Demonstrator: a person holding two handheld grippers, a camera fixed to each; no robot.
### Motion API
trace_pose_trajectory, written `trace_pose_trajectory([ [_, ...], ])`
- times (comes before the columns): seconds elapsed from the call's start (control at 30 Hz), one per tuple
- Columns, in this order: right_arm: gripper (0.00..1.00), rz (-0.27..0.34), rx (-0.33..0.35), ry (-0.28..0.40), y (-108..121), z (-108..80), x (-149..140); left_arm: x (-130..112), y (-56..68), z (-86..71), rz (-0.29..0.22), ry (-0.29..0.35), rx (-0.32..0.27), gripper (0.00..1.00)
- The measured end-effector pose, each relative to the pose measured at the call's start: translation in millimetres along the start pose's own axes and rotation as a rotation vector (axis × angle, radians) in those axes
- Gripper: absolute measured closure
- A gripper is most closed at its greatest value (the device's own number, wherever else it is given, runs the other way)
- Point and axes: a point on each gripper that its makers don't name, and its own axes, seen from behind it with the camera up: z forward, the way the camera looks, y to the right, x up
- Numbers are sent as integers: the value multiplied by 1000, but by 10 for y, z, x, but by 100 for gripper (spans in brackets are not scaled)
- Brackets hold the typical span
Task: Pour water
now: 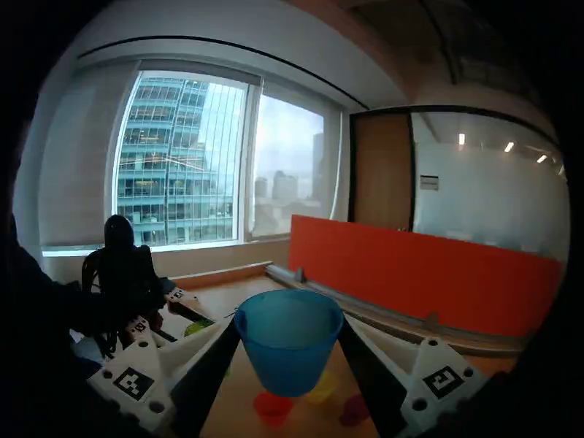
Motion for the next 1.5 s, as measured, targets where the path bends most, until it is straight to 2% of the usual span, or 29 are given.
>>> trace_pose_trajectory([
  [0.27, 7, 27, -1, -47, 91, -117, -342, -144, -67, -86, 5, -42, 10, 13],
  [0.77, 7, 11, 18, -149, 118, -263, -907, -422, -109, -120, 0, -120, 9, 13],
  [1.0, 7, 0, 34, -220, 96, -277, -1248, -577, -102, -107, 2, -169, 3, 13],
  [1.5, 7, 16, 79, -352, 32, -225, -1847, -933, -51, -103, 10, -290, -31, 13],
])
